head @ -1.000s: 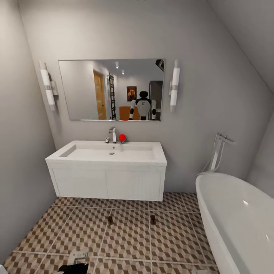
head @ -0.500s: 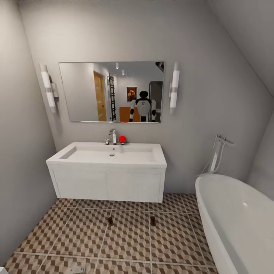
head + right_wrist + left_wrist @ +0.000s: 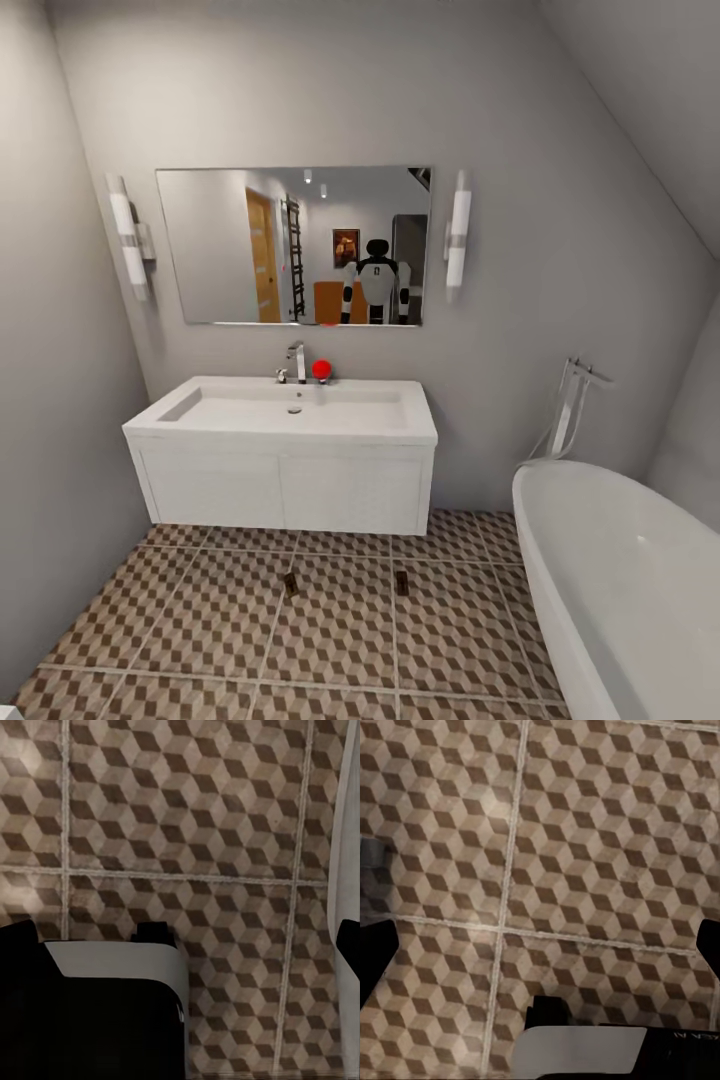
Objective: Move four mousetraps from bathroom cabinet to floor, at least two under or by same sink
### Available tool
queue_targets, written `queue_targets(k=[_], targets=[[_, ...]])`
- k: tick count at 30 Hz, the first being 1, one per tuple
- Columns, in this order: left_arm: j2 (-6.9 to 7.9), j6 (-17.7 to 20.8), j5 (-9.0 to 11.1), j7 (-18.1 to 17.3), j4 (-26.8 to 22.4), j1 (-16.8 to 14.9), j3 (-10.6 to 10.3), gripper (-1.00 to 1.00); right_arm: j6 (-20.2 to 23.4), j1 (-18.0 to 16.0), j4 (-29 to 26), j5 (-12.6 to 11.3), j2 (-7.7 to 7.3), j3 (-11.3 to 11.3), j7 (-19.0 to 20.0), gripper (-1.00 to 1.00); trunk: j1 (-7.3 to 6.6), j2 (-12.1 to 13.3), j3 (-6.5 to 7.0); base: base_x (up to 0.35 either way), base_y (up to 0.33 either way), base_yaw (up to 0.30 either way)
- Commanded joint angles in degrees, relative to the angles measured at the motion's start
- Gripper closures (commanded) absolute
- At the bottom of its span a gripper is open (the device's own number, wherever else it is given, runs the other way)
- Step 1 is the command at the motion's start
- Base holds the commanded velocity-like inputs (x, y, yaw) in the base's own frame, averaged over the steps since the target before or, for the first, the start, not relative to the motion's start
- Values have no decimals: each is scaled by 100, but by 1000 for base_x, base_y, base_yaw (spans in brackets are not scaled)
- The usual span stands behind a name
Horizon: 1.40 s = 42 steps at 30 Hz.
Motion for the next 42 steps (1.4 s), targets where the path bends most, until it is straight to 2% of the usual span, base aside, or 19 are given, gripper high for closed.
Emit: queue_targets(k=[1,10,24,42], targets=[[-5,-16,56,-10,6,36,-48,-100,-26,8,18,59,-3,-48,-23,-100,0,-5,-7,0,0,0],[-113,-17,54,-20,7,396,-47,-100,44,97,24,49,-2,-48,-17,-100,0,-5,-7,0,0,0],[-255,-64,52,-26,8,773,-44,-100,-13,376,23,49,7,-48,-12,-100,0,-5,-7,0,0,0],[-315,-70,58,9,5,871,-39,-100,-34,403,18,25,8,-56,21,-100,0,-5,-7,0,0,-2]])
